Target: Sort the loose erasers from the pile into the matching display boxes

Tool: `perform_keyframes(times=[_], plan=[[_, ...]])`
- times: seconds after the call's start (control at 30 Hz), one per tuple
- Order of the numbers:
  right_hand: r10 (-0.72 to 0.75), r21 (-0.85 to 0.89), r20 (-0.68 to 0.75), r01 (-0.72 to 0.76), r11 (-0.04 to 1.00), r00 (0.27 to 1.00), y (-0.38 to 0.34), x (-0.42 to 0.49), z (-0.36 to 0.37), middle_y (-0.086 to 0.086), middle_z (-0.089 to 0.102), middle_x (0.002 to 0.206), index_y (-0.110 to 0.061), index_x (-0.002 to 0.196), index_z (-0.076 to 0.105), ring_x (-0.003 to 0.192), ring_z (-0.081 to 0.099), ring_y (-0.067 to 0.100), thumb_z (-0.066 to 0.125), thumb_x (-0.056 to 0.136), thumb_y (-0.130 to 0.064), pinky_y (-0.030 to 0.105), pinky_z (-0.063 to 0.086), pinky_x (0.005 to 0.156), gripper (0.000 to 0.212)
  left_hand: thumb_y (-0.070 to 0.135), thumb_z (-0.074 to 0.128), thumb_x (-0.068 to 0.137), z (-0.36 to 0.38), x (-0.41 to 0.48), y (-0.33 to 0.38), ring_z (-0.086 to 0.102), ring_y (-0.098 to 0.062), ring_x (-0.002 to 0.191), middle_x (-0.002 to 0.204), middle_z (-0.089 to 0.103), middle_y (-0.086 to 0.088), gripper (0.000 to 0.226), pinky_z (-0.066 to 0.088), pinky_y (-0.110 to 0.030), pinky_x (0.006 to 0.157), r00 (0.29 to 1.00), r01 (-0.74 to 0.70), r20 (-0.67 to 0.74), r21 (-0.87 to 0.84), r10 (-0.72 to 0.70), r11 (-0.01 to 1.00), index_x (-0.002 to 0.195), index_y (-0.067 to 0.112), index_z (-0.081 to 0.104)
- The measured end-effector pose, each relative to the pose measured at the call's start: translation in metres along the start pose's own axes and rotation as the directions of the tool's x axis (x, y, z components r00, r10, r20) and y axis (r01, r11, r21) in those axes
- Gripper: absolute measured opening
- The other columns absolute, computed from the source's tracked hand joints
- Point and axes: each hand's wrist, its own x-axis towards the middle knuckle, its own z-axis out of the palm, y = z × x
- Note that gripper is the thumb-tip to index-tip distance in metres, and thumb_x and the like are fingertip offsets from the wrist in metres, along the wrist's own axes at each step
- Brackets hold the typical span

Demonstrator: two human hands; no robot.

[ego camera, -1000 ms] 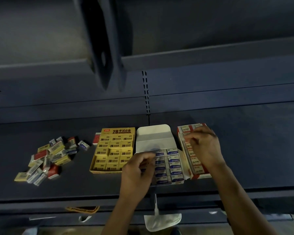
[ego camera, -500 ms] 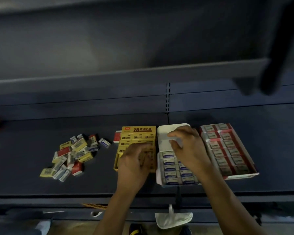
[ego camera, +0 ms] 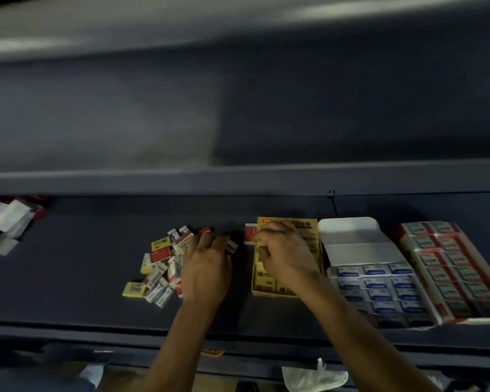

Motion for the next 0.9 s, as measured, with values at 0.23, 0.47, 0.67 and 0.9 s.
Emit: perform_keyframes(times=[0.23,0.47,0.67,0.9], plan=[[0.003,-0.096,0.049,0.001,0.995,0.999,-0.03,0.031,0.023,-0.001,0.052,0.123,-0.02,0.12,0.057,0.118,0.036,0.021,0.052,0.09,-0.026,0.032,0.032,0.098,0.031,0.018,0.079,0.061,0.005,0.003,-0.026,0.051,-0.035,0.086,0.094,0.062,-0.012,0.03,0.048,-0.04,0.063,0.982,0.162,0.063,0.177,-0.176,0.971,0.089,0.009,0.072],[0.089,-0.275,0.102,-0.058,0.96,0.991,-0.048,0.043,0.046,0.006,0.056,0.118,-0.015,0.111,0.06,0.114,0.039,0.027,0.055,0.087,-0.023,0.041,0.031,0.103,0.026,0.022,0.082,0.062,0.006,0.004,-0.031,0.054,-0.033,0.085,0.097,0.061,-0.012,0.021,0.049,-0.04,0.063,0.971,0.176,0.122,0.215,-0.205,0.961,0.079,0.013,0.074],[0.114,-0.072,0.037,-0.112,0.991,0.993,-0.045,0.041,0.04,0.001,0.048,0.122,-0.019,0.118,0.056,0.117,0.038,0.023,0.059,0.083,-0.012,0.031,0.034,0.099,0.037,0.021,0.079,0.068,-0.004,0.005,-0.036,0.058,-0.033,0.078,0.087,0.064,-0.01,0.02,0.049,-0.036,0.061,0.988,0.144,0.063,-0.013,-0.143,0.989,0.087,0.017,0.074],[0.125,0.079,-0.095,-0.118,0.99,0.988,-0.027,0.017,0.017,-0.003,0.05,0.111,-0.024,0.107,0.063,0.108,0.045,0.016,0.061,0.083,-0.011,0.018,0.032,0.082,0.027,0.014,0.084,0.066,-0.016,0.002,-0.013,0.062,-0.024,0.065,0.078,0.063,-0.006,0.021,0.045,-0.026,0.055,0.999,0.043,-0.008,-0.253,-0.046,0.966,0.083,0.016,0.071]])
